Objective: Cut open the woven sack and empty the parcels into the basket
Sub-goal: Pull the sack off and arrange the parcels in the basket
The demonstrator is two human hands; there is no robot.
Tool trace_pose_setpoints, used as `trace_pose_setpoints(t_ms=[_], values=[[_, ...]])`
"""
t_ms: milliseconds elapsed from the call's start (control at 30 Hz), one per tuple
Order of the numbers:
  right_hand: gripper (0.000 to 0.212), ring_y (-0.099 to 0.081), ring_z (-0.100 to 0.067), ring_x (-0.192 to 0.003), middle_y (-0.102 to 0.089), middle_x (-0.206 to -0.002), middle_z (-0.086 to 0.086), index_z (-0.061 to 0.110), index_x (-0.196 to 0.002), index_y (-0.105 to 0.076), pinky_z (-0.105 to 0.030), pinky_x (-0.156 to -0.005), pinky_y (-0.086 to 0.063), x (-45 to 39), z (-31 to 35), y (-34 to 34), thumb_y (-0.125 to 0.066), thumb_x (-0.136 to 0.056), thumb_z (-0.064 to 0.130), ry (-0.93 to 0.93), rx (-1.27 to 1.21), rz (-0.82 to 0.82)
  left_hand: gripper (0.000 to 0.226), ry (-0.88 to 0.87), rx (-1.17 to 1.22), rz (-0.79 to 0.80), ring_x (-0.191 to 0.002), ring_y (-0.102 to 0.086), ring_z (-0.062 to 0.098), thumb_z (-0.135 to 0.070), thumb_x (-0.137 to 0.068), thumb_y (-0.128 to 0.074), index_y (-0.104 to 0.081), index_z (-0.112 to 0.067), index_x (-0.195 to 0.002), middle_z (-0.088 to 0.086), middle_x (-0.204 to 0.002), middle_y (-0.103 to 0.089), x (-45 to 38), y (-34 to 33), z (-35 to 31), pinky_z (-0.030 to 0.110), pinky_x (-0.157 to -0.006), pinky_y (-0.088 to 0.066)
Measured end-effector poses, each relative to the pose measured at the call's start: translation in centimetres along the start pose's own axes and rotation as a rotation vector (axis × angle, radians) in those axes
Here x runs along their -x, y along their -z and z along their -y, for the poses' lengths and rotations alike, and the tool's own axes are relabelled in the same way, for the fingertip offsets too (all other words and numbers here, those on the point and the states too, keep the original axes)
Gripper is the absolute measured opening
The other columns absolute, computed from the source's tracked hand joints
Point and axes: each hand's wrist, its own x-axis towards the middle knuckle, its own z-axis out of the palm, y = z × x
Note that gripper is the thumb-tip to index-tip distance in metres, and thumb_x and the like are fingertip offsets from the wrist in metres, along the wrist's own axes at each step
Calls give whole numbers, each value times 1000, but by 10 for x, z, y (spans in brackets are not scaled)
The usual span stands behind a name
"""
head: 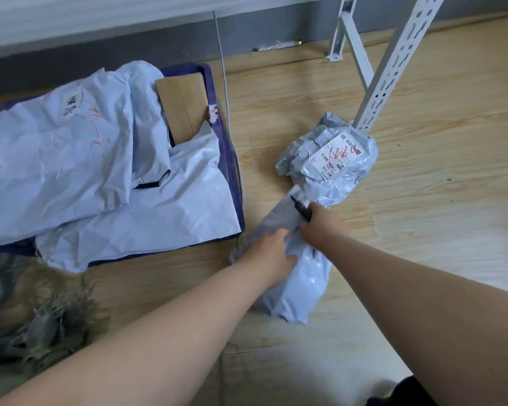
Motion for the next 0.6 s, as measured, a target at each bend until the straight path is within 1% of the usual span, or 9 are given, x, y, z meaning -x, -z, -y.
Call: trace_pose_setpoints(t_ms=[67,133,233,300,333,400,500,567,600], values=[[5,-57,-32,-85,-54,-84,-7,20,-90,-46,-32,-67,-37,6,9,25,-49,-86,20,-11,-69,-172,63,-21,32,-35,-136,-36,28,-34,-96,-51,-22,-18,-149,8,-151,-33,-4,9,-11,36,-104,-34],[8,-50,-32,-77,-51,-79,-2,21,-89,-46,-32,-65,-36,14,21,50,-48,-83,17,16,-84,-324,70,-67,92,-118,-138,-35,28,-32,-94,-54,-16,-17,-151,9,-154,-29,-6,24,-26,38,-105,-35],[7,-45,-29,-74,-51,-84,-1,20,-83,-43,-33,-61,-33,23,50,89,-48,-82,16,161,-71,-546,73,-176,219,-320,-136,-37,25,-28,-93,-57,-15,-18,-152,7,-153,-28,-5,57,-49,34,-105,-35],[4,-50,-31,-83,-56,-93,-5,16,-88,-50,-33,-60,-31,27,75,115,-50,-84,17,302,-17,-671,74,-249,273,-492,-137,-35,22,-24,-91,-61,-18,-18,-151,6,-152,-29,-1,84,-57,30,-106,-32],[9,-53,-33,-89,-58,-97,-7,14,-93,-54,-33,-60,-31,29,90,128,-50,-85,16,371,18,-720,74,-288,276,-606,-137,-34,22,-20,-89,-64,-22,-17,-149,5,-150,-31,1,99,-56,30,-107,-30],[17,-53,-34,-98,-58,-104,-8,13,-100,-58,-33,-60,-31,36,124,152,-49,-86,14,515,90,-788,78,-333,174,-860,-140,-29,25,-18,-80,-72,-30,-15,-147,7,-151,-31,4,131,-45,33,-114,-26],[17,-54,-33,-98,-58,-106,-8,13,-98,-58,-34,-58,-35,52,181,179,-48,-83,13,780,129,-791,95,-307,38,-1227,-144,-23,34,-32,-69,-78,-31,-16,-149,14,-156,-24,16,178,-17,43,-117,-20],[22,-55,-31,-100,-59,-107,-7,13,-98,-60,-37,-61,-43,68,221,188,-47,-80,12,975,141,-751,97,-243,23,-1385,-146,-18,32,-45,-69,-72,-25,-24,-151,8,-157,-23,37,209,-1,49,-116,-13],[26,-55,-30,-102,-59,-110,-6,14,-100,-61,-38,-64,-46,76,242,190,-46,-78,12,1059,137,-731,89,-191,-11,-1416,-146,-19,28,-49,-71,-68,-30,-29,-149,1,-154,-30,49,224,8,51,-115,-9]])
